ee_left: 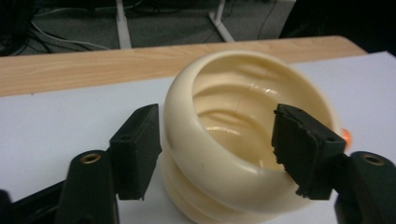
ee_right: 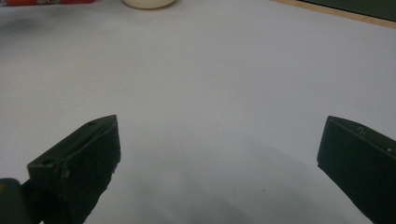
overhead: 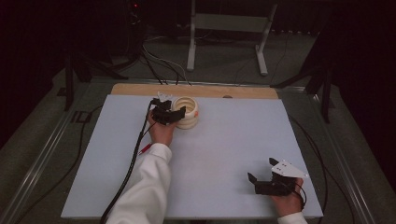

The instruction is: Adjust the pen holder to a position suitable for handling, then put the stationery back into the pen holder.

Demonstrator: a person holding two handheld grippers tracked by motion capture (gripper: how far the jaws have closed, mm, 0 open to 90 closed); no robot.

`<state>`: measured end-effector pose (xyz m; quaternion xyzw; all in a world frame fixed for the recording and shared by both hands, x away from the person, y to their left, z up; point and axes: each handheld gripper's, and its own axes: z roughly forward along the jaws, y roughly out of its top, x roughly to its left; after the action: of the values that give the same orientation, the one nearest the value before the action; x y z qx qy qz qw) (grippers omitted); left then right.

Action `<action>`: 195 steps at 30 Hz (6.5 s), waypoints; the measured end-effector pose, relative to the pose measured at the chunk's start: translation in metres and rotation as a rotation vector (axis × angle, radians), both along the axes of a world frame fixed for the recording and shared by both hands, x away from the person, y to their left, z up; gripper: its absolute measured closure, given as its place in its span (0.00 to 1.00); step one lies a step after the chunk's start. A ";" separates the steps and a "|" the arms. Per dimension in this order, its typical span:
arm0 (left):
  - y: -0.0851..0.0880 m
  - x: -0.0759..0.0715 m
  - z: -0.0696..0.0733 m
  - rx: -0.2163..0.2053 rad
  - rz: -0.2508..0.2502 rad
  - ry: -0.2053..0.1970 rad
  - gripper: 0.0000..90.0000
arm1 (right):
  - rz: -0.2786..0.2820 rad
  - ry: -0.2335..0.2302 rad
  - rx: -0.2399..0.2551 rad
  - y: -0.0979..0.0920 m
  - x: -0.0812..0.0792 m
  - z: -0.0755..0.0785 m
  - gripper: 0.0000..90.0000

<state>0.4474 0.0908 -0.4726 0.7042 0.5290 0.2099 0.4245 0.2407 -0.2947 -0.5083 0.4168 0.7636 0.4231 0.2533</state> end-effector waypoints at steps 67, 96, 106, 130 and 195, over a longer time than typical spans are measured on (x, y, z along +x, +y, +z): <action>-0.018 -0.061 0.014 0.140 -0.281 0.161 0.79 | 0.002 0.011 0.048 -0.003 0.001 0.000 0.00; -0.007 -0.077 0.027 0.013 -0.264 -0.037 0.09 | -0.003 0.025 0.084 -0.015 0.005 0.001 0.00; 0.008 -0.089 0.037 0.035 -0.264 -0.131 0.00 | -0.005 0.033 0.086 -0.012 0.004 0.000 0.00; 0.059 -0.110 0.037 0.071 -0.180 -0.188 0.00 | -0.002 0.033 0.087 -0.010 0.006 -0.001 0.00; 0.113 -0.122 -0.052 0.224 -0.145 0.115 0.80 | -0.001 0.041 0.074 -0.009 0.006 -0.002 0.00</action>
<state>0.3249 0.2037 -0.5246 0.7944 0.4733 0.1958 0.3265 0.2470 -0.3034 -0.5099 0.4347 0.7523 0.4424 0.2223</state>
